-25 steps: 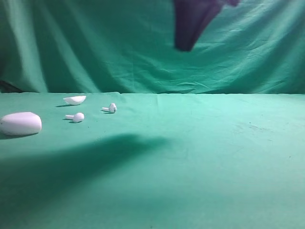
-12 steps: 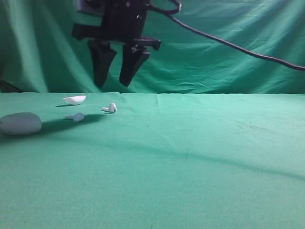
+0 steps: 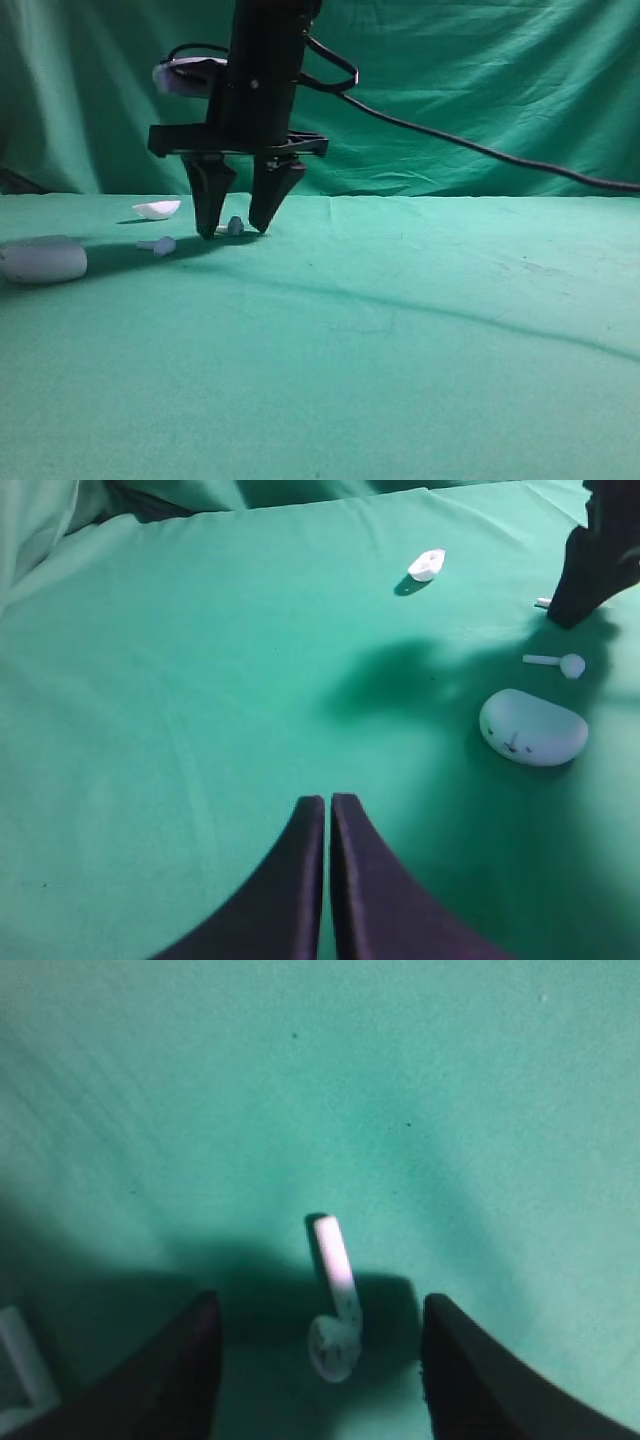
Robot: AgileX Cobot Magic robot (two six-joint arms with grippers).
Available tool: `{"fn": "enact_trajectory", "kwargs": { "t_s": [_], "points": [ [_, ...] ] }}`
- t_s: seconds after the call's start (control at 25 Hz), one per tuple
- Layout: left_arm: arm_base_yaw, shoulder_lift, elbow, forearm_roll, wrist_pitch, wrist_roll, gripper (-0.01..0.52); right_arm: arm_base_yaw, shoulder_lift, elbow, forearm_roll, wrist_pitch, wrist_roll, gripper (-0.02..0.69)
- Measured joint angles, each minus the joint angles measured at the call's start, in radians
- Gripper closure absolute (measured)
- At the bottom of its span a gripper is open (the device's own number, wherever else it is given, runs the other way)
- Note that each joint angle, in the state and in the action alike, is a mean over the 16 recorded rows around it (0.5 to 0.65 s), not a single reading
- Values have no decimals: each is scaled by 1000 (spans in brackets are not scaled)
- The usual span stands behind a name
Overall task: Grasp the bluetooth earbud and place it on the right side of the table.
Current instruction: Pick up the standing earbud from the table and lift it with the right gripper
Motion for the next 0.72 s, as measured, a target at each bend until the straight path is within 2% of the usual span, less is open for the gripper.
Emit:
{"fn": "enact_trajectory", "kwargs": {
  "t_s": [0.52, 0.72],
  "points": [
    [0, 0, 0, 0, 0, 0, 514, -3, -21, -9, -11, 20, 17, 553],
    [0, 0, 0, 0, 0, 0, 514, -24, -110, -14, -15, 62, 34, 574]
  ]
}}
